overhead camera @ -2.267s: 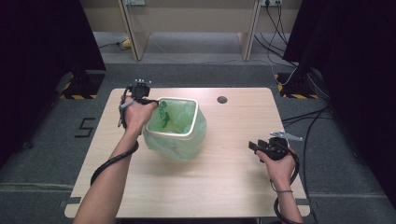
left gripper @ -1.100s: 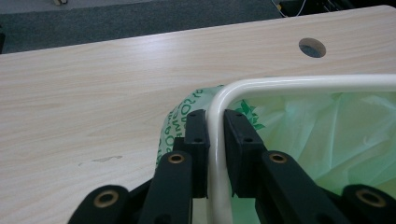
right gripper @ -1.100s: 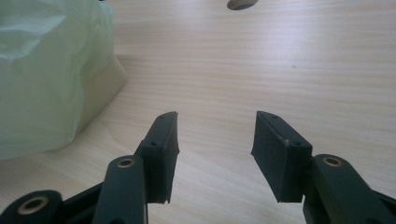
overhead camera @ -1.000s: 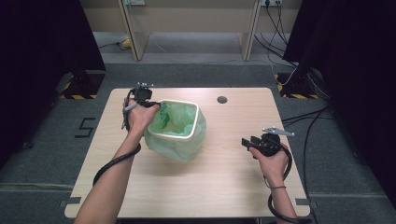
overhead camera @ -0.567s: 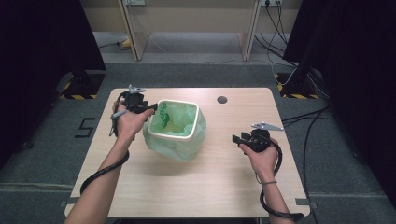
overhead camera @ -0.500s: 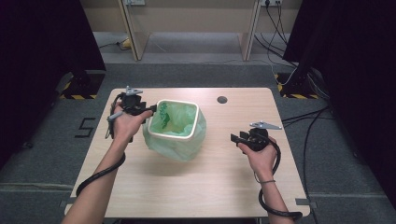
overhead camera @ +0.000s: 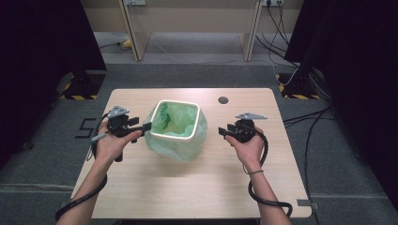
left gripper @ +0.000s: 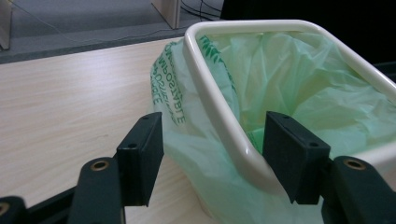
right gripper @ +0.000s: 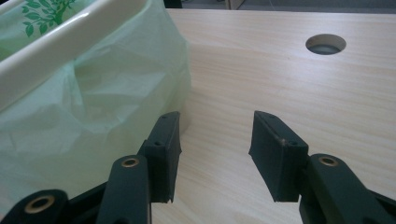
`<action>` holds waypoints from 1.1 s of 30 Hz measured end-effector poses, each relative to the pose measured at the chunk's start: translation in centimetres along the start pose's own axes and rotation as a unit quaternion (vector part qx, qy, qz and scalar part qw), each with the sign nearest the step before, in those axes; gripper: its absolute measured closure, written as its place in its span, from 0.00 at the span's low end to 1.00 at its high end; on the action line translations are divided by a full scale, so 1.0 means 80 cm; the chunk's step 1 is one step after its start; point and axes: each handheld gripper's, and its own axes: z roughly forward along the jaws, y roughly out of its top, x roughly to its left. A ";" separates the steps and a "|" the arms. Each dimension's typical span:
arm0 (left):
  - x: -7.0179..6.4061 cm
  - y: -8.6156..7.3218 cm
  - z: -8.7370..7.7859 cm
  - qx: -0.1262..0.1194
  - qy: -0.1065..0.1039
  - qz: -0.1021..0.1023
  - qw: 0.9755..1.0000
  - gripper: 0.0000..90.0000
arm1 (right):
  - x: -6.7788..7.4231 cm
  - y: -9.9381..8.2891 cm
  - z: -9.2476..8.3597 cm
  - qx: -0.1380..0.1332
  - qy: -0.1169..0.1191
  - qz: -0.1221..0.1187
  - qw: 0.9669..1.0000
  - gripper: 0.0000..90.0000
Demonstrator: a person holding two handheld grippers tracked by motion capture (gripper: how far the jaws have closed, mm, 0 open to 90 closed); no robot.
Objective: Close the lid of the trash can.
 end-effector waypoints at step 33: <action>-0.027 -0.043 -0.012 0.025 -0.027 0.103 0.994 0.52 | 0.065 0.118 0.048 -0.004 0.021 -0.052 0.998 0.60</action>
